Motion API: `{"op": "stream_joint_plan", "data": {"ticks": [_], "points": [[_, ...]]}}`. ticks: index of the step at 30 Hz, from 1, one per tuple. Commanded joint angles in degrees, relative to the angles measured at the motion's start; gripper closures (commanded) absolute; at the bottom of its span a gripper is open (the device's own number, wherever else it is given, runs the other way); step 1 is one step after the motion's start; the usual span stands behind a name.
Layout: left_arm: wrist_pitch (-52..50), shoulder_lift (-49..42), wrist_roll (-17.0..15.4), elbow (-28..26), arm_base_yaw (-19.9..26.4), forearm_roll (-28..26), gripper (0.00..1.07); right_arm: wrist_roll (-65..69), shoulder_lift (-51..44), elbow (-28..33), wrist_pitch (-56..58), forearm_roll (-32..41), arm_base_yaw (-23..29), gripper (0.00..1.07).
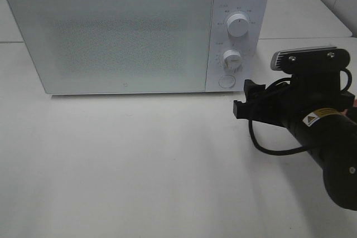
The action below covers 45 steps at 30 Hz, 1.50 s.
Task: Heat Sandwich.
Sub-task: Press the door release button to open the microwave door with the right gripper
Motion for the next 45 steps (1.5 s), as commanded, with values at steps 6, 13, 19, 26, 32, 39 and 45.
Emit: {"op": "stream_joint_plan", "data": {"ticks": [6, 13, 19, 26, 32, 39, 45], "points": [[-0.80, -1.32, -0.34, 0.11, 0.11, -0.23, 0.07, -0.92, 3.44, -2.86, -2.06, 4.64, 4.35, 0.31], [-0.80, -1.32, -0.34, 0.11, 0.11, -0.23, 0.07, 0.52, 3.44, -2.86, -2.06, 4.76, 4.35, 0.32], [-0.80, -1.32, -0.34, 0.11, 0.11, -0.23, 0.07, 13.01, 3.44, -2.86, -2.06, 4.76, 4.35, 0.32], [-0.80, -1.32, -0.34, 0.11, 0.11, -0.23, 0.07, 37.87, 3.44, -2.86, -1.78, 4.76, 4.35, 0.32], [-0.80, -1.32, -0.34, 0.11, 0.11, -0.23, 0.07, 53.92, 3.44, -2.86, -1.49, 5.39, 4.35, 0.32], [-0.80, -1.32, -0.34, 0.11, 0.11, -0.23, 0.07, 76.20, 3.44, -2.86, -0.52, 6.07, 4.35, 0.34], [-0.80, -1.32, -0.34, 0.11, 0.11, -0.23, 0.07, 88.69, 3.44, -2.86, 1.60, 6.07, 4.35, 0.52]]}}
